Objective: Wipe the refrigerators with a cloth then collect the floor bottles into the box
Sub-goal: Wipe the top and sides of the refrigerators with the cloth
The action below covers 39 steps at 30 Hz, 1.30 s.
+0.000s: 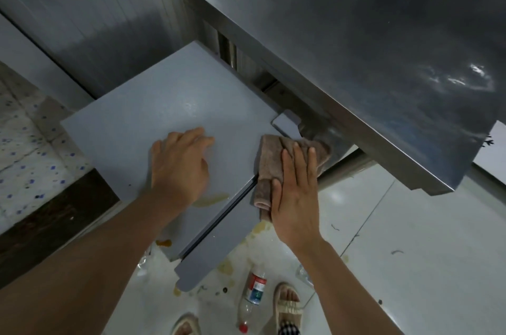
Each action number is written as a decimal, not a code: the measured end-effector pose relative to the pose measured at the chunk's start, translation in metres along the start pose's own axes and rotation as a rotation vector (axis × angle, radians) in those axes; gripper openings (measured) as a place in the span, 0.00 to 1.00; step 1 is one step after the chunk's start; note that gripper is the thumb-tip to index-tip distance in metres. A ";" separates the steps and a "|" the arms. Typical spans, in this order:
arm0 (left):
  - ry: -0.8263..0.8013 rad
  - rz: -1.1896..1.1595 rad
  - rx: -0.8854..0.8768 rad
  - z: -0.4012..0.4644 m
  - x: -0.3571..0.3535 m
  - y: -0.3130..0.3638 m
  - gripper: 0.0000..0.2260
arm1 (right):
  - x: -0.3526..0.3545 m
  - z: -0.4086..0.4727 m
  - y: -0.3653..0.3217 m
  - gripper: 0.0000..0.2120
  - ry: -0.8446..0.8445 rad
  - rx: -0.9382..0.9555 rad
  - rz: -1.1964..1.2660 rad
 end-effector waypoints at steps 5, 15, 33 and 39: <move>0.011 -0.024 0.016 0.000 0.000 -0.001 0.20 | -0.007 0.029 0.014 0.30 0.008 -0.270 0.026; -0.081 -0.078 -0.100 0.001 0.007 -0.017 0.22 | -0.014 -0.015 -0.032 0.31 -0.079 -0.109 -0.171; -0.036 -0.103 0.039 -0.021 0.021 -0.112 0.25 | -0.055 -0.046 -0.127 0.30 -0.288 0.339 -0.235; 0.035 -0.170 0.029 -0.028 0.034 -0.143 0.26 | -0.061 0.066 -0.092 0.35 -0.267 0.268 -0.391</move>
Point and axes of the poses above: each hand's wrist, its own z-axis towards the middle knuckle, its own x-axis out of the back of the hand, y = z × x, the point moved 7 cm from there along z, towards the middle knuckle, and after that the axes turned 6 degrees about y, right-handed, at the moved point
